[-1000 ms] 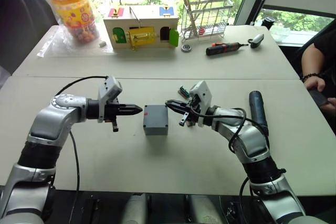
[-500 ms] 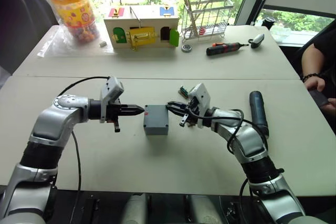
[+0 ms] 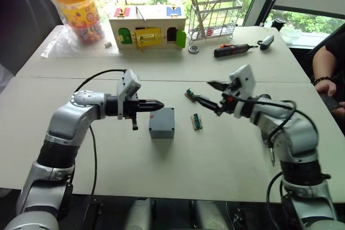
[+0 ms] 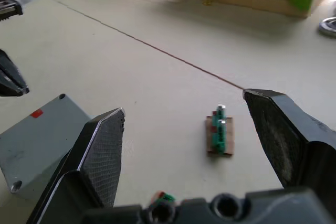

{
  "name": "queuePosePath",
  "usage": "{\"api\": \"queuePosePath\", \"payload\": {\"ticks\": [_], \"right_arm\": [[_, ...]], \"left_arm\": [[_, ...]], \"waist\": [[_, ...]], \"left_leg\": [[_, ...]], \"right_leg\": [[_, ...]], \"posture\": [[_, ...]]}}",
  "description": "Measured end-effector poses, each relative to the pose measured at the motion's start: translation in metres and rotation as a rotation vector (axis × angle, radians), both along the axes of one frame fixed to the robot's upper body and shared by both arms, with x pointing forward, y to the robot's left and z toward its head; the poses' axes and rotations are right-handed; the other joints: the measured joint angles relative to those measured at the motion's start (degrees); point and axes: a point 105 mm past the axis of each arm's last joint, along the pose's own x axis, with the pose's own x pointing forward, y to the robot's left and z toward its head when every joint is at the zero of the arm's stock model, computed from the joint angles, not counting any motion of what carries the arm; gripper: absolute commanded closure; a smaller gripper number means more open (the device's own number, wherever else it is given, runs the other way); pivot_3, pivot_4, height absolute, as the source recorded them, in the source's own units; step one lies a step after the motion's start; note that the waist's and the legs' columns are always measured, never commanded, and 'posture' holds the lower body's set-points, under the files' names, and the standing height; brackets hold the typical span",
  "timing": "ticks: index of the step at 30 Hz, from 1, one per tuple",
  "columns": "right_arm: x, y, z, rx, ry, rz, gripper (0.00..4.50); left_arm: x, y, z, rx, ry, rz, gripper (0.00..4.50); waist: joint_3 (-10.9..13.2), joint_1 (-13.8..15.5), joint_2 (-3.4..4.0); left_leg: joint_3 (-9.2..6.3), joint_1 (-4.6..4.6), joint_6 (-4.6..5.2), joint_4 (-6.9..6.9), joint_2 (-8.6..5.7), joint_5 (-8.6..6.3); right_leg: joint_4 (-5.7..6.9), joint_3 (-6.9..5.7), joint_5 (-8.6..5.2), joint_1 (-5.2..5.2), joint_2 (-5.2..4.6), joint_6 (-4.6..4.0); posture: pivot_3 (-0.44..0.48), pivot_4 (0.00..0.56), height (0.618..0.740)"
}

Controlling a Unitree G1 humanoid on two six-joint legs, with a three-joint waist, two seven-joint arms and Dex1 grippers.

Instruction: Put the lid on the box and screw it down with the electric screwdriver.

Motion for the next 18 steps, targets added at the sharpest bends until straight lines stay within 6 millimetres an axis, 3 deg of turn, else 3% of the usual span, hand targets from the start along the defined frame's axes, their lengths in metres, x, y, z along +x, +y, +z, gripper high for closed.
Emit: {"api": "queuePosePath", "payload": {"ticks": [4, 8, 14, 18], "right_arm": [[-0.006, -0.054, 0.022, -0.137, 0.108, -0.140, 0.02], [-0.027, -0.109, 0.000, -0.298, 0.430, -0.307, 0.02], [-0.049, -0.140, -0.038, -0.316, 0.748, -0.399, 0.02], [-0.046, -0.144, -0.043, -0.197, 0.871, -0.460, 0.02]], "left_arm": [[-0.009, -0.025, 0.016, -0.029, -0.019, -0.147, 4.50], [-0.021, -0.037, 0.019, 0.010, -0.060, -0.269, 4.50], [-0.025, -0.043, 0.011, 0.079, -0.123, -0.315, 4.50], [-0.024, -0.043, 0.009, 0.083, -0.144, -0.296, 4.50]], "waist": [[0.0, -0.1, 0.00], [0.0, -0.5, 0.03], [0.0, -0.6, 0.04], [0.0, -0.6, 0.07]], "left_leg": [[0.05, 0.00, 0.12, 0.00, 0.02, -0.06], [0.12, 0.00, 0.30, 0.01, 0.08, -0.16], [0.22, 0.03, 0.38, 0.07, 0.17, -0.21], [0.24, 0.03, 0.38, 0.09, 0.17, -0.21]], "right_leg": [[-0.04, 0.02, 0.00, 0.01, 0.05, 0.00], [-0.12, 0.05, 0.00, 0.02, 0.13, -0.01], [-0.10, 0.15, 0.00, 0.00, 0.17, -0.01], [-0.09, 0.17, 0.00, -0.01, 0.15, 0.00]], "posture": [[0.000, 0.150, 0.740], [0.000, 0.150, 0.740], [0.000, 0.150, 0.740], [0.000, 0.150, 0.740]]}}
